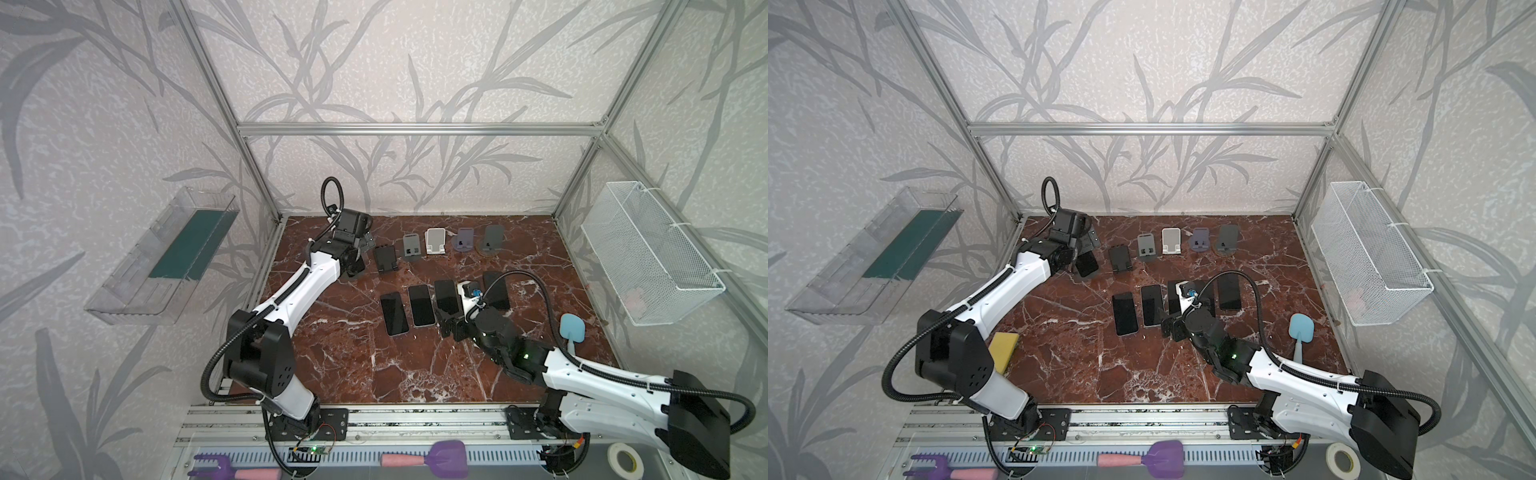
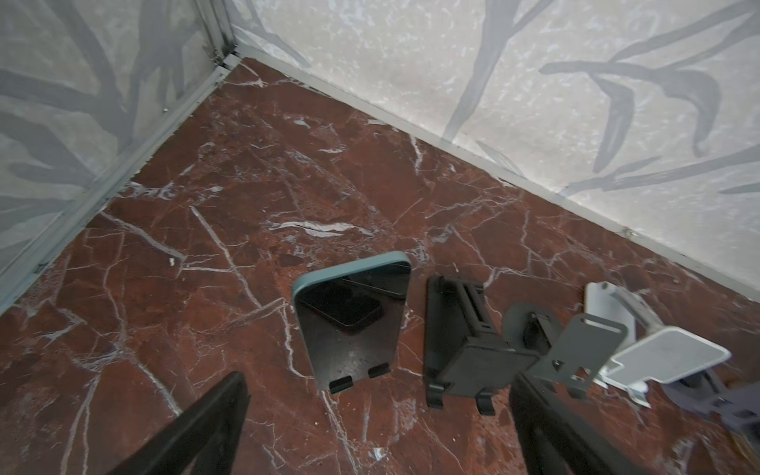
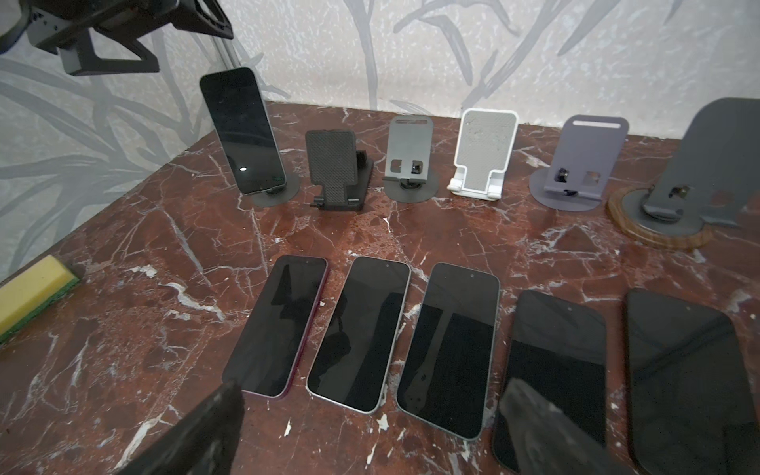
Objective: Remove the phone from the phone stand
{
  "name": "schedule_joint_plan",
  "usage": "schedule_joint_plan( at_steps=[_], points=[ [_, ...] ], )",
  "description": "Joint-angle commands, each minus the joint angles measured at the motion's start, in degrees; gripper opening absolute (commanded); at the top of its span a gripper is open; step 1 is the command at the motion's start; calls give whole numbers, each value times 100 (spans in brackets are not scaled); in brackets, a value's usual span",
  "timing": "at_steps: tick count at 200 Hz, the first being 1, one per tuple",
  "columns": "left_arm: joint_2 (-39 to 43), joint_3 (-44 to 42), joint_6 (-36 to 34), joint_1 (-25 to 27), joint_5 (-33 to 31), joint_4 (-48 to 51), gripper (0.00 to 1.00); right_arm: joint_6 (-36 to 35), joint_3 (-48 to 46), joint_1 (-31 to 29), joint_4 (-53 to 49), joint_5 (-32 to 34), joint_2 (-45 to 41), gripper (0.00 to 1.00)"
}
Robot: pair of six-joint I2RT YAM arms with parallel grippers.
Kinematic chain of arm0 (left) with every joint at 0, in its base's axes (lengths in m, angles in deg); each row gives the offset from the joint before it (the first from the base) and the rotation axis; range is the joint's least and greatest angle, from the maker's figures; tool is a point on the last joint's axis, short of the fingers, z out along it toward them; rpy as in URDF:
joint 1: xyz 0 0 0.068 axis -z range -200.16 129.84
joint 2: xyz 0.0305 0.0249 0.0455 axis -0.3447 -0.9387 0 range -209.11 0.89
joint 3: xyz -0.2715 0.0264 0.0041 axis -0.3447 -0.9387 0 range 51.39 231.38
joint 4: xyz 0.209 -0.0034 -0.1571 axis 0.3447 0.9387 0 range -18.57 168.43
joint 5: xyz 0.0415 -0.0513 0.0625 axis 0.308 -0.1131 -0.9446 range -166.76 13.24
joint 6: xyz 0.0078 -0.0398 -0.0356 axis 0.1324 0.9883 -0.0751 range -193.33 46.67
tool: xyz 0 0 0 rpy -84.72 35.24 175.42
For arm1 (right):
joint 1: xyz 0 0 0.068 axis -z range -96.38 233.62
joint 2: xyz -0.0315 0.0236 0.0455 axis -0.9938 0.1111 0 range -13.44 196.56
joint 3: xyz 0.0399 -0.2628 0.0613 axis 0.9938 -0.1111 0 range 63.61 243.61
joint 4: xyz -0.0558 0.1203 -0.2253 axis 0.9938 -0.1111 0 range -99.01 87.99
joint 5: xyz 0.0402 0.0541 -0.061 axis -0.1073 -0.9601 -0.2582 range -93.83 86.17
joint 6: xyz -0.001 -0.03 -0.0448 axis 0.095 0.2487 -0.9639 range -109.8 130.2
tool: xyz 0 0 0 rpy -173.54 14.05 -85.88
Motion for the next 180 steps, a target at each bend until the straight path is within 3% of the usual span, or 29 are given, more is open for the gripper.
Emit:
schedule_joint_plan(
  at_steps=[1,35,104,180],
  points=[
    [-216,390,429,235,-1099,623,99,263,-356,-24,521,591,28,97],
    [-691,854,768,441,-1455,899,99,195,-310,-28,631,1102,478,97],
    [-1449,1440,832,426,-1938,1271,99,227,-425,-22,963,1134,689,98],
    [-1859,1459,671,260,-1952,1121,99,335,-301,-19,931,894,997,98]
  ],
)
